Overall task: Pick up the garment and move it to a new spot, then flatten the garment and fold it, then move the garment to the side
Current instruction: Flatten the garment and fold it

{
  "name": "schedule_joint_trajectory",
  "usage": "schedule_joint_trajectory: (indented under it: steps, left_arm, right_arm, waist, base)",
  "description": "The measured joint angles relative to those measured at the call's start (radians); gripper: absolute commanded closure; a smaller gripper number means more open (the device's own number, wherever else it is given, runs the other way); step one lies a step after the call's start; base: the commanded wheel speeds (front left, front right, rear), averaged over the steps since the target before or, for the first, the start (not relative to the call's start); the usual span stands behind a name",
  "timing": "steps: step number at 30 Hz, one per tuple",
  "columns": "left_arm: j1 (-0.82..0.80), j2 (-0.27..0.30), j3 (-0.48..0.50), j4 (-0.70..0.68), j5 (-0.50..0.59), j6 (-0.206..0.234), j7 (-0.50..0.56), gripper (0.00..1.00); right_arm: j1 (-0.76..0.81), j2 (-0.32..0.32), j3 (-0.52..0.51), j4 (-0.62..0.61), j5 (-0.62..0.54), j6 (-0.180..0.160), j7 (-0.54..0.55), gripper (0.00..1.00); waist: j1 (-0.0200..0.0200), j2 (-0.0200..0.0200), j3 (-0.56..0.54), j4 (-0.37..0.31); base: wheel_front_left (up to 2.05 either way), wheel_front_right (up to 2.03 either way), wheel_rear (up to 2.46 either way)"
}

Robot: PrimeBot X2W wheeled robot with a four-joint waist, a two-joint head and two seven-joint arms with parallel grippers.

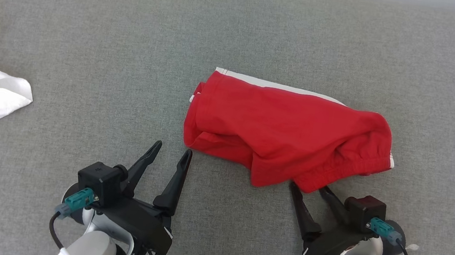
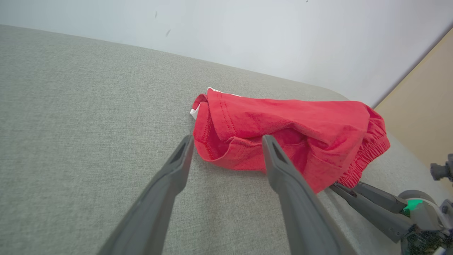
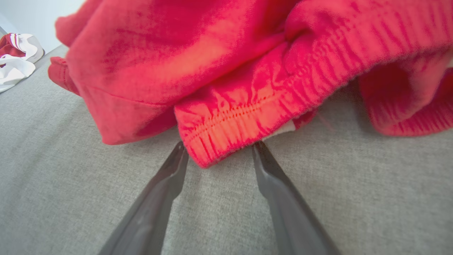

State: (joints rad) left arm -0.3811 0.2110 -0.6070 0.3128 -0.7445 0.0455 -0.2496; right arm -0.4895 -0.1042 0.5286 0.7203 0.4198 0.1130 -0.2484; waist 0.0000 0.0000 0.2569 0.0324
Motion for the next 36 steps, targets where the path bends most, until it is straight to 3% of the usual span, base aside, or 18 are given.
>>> schedule_joint_trajectory:
  steps: [2, 3, 13, 25, 33, 36]
  left_arm:
    - [0.0, 0.0, 0.001, 0.001, 0.0, 0.0, 0.0, 0.0]
    - [0.001, 0.0, 0.002, 0.002, 0.0, 0.0, 0.0, 0.0]
    - [0.025, 0.001, 0.007, 0.005, 0.0, 0.007, 0.0, 0.0]
    - [0.044, 0.006, 0.016, 0.015, 0.0, 0.008, 0.0, 0.0]
    - [0.069, 0.011, 0.023, 0.026, 0.0, 0.016, 0.0, 0.0]
    - [0.076, 0.01, 0.014, 0.035, -0.001, 0.016, 0.001, 0.0]
  right_arm:
    - [-0.001, 0.0, 0.001, 0.001, -0.007, 0.0, 0.0, 0.79]
    - [-0.001, 0.001, 0.002, 0.002, -0.009, 0.0, -0.001, 1.0]
    - [0.013, 0.004, 0.006, -0.008, -0.023, 0.001, -0.001, 1.0]
    - [0.043, -0.009, -0.026, -0.124, -0.019, 0.003, -0.001, 1.0]
    - [0.094, -0.048, -0.057, -0.227, 0.087, 0.01, -0.001, 1.0]
    - [0.109, -0.1, 0.021, -0.322, 0.158, 0.01, -0.001, 1.0]
  waist:
    - [0.0, 0.0, -0.002, 0.0]
    - [0.0, 0.0, -0.005, -0.001]
    - [0.0, 0.0, -0.033, -0.021]
    - [-0.0001, 0.0, -0.063, -0.053]
    - [-0.0001, -0.0001, -0.094, -0.09]
    - [-0.0001, 0.0, -0.107, -0.11]
  base:
    - [0.0, 0.0, 0.0]
    - [0.0, 0.0, 0.0]
    - [0.0, 0.0, 0.0]
    - [0.0, 0.0, 0.0]
    - [0.0, 0.0, 0.0]
    - [0.0, 0.0, 0.0]
